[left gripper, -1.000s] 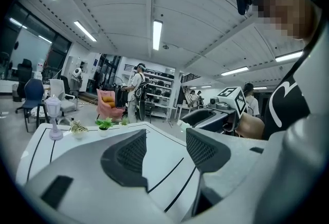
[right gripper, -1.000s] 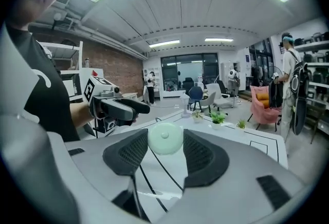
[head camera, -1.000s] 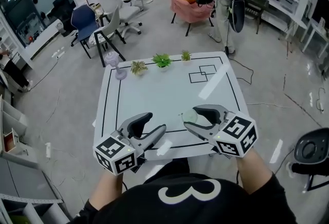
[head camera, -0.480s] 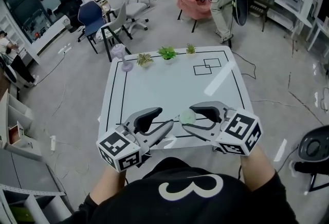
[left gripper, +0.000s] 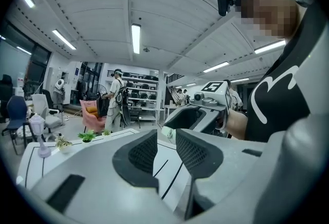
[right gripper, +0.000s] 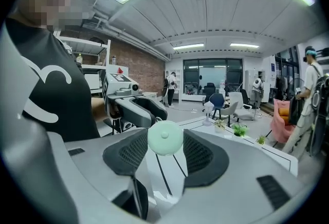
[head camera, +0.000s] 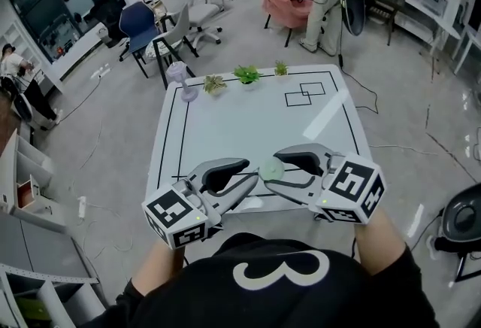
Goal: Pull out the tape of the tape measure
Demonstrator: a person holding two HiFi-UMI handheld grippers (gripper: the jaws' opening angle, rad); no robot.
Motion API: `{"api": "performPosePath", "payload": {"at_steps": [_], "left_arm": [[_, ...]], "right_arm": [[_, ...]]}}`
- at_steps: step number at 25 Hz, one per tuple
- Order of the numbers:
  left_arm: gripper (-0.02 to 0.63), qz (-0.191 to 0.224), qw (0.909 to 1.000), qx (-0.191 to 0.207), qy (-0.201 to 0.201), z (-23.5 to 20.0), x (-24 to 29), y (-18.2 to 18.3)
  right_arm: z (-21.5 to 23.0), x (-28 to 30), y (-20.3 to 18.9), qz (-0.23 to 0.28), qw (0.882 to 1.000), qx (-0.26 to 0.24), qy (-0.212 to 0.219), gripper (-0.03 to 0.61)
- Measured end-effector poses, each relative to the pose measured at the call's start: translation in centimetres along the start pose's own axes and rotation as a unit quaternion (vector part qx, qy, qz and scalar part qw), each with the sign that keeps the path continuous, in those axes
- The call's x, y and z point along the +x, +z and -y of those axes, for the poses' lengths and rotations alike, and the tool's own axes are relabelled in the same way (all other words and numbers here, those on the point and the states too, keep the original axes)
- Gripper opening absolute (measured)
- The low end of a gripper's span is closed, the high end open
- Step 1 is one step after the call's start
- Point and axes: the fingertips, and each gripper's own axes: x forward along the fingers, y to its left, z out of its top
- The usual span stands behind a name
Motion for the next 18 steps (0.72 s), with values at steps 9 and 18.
{"api": "performPosePath", "payload": {"at_steps": [9,18], "left_arm": [[0.024,-0.014,0.9993,-0.003,-0.036,1.6,1.3,-0.4],[0.012,-0.021,0.9995,0.001,-0.024,1.1,2.7,-0.7]], "right_arm": [[-0.5,-1.3,-0.6,0.004,1.000,-0.008,0.013,0.219],[0.8,-1.8,-1.3,0.007,1.000,0.007,-0.007,0.219]]}}
